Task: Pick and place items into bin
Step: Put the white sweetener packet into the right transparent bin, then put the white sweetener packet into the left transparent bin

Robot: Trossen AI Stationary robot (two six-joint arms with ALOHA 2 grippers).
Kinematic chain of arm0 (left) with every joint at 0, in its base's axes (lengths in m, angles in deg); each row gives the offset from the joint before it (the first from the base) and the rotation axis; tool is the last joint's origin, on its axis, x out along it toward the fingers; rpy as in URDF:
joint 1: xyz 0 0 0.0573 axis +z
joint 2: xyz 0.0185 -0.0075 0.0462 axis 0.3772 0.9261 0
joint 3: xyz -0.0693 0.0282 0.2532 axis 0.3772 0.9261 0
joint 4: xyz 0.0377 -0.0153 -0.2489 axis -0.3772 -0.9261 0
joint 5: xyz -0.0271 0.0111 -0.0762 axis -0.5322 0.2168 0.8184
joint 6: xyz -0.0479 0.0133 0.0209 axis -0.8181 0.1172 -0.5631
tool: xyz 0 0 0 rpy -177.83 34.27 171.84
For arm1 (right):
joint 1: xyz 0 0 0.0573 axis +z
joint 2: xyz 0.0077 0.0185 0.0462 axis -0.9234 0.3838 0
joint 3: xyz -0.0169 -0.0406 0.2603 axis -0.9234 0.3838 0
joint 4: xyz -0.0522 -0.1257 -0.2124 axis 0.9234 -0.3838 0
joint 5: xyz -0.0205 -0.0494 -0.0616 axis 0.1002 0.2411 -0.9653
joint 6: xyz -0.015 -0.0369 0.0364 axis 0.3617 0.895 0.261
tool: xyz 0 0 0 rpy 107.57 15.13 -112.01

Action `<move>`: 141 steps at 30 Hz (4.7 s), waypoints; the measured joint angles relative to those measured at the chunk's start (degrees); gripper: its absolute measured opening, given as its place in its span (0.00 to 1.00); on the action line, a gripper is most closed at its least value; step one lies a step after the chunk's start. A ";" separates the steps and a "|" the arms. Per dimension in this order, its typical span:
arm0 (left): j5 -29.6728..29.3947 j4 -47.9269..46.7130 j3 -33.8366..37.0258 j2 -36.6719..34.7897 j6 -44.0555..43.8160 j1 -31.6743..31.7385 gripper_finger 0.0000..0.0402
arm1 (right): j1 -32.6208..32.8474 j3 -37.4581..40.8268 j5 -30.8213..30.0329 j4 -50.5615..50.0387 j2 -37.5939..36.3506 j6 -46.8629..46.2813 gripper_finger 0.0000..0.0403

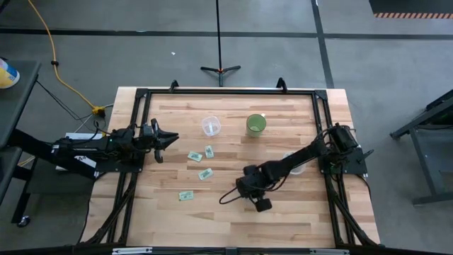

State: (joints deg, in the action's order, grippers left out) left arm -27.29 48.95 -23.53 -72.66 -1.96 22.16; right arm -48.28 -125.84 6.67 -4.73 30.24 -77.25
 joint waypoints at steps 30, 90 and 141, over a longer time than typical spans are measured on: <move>0.00 -0.38 0.00 0.00 0.00 0.01 0.23 | 0.02 7.73 -18.40 -38.36 -28.78 -22.47 0.01; -0.07 0.92 0.00 -0.02 5.88 -0.01 0.23 | -17.29 69.28 -19.07 71.69 -75.60 7.23 0.35; 6.31 1.54 -22.17 44.49 3.08 -0.01 0.69 | -17.29 69.32 -28.94 65.79 -82.62 15.16 0.35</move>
State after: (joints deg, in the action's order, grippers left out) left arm -20.98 50.50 -45.70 -28.16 1.11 22.15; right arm -65.56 -56.52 -22.27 61.05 -52.38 -62.09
